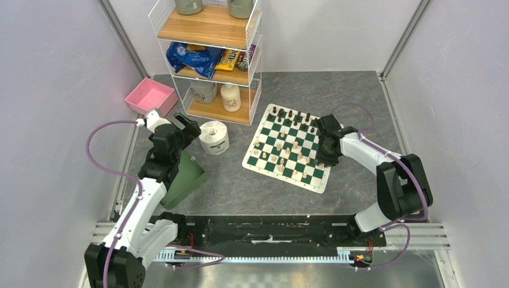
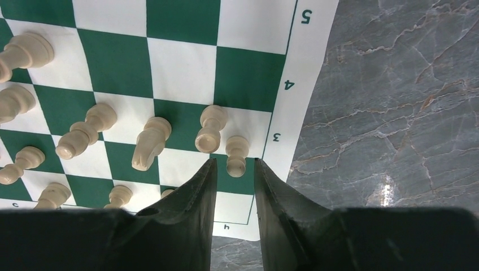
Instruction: Set up the chess pieces on the board
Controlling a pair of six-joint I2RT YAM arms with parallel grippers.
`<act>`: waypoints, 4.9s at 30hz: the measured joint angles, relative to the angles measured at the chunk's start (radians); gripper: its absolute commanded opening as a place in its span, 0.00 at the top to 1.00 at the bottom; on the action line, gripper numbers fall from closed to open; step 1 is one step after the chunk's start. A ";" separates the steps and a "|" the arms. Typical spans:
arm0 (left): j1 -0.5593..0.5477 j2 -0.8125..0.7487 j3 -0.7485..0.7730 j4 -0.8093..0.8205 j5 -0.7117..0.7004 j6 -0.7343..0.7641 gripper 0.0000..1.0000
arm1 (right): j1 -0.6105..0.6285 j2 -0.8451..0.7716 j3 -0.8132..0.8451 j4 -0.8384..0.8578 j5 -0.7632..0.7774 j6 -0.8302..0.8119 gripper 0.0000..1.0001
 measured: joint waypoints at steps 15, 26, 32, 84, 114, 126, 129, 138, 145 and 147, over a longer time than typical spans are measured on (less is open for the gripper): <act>0.003 0.000 0.000 0.000 0.000 0.000 0.00 | 0.000 0.015 0.000 0.005 0.019 -0.016 0.74; 0.003 0.000 0.000 0.000 0.000 0.000 0.00 | 0.011 -0.021 0.000 0.000 -0.009 -0.018 0.79; 0.003 0.000 0.000 0.000 0.002 0.000 0.00 | 0.107 -0.087 0.010 -0.016 -0.011 -0.006 0.79; 0.005 0.000 0.000 0.000 0.018 0.000 0.00 | 0.315 0.236 0.249 -0.001 0.016 -0.003 0.57; 0.010 -0.006 -0.007 -0.001 0.018 0.000 0.00 | 0.359 0.107 0.117 0.006 0.017 0.027 0.62; 0.010 -0.006 -0.007 -0.001 0.018 0.000 0.00 | 0.359 0.130 0.116 0.008 0.034 0.027 0.71; 0.010 -0.006 -0.007 -0.001 0.018 0.000 0.00 | 0.359 0.130 0.116 0.008 0.035 0.027 0.76; 0.011 -0.006 -0.007 -0.001 0.018 0.000 0.00 | 0.359 0.122 0.111 0.006 0.053 0.026 0.79; 0.011 -0.006 -0.007 -0.001 0.018 0.000 0.00 | 0.355 0.089 0.111 0.002 0.101 0.024 0.79; 0.011 -0.006 -0.007 -0.001 0.018 0.000 0.00 | 0.350 0.088 0.111 0.002 0.110 0.024 0.79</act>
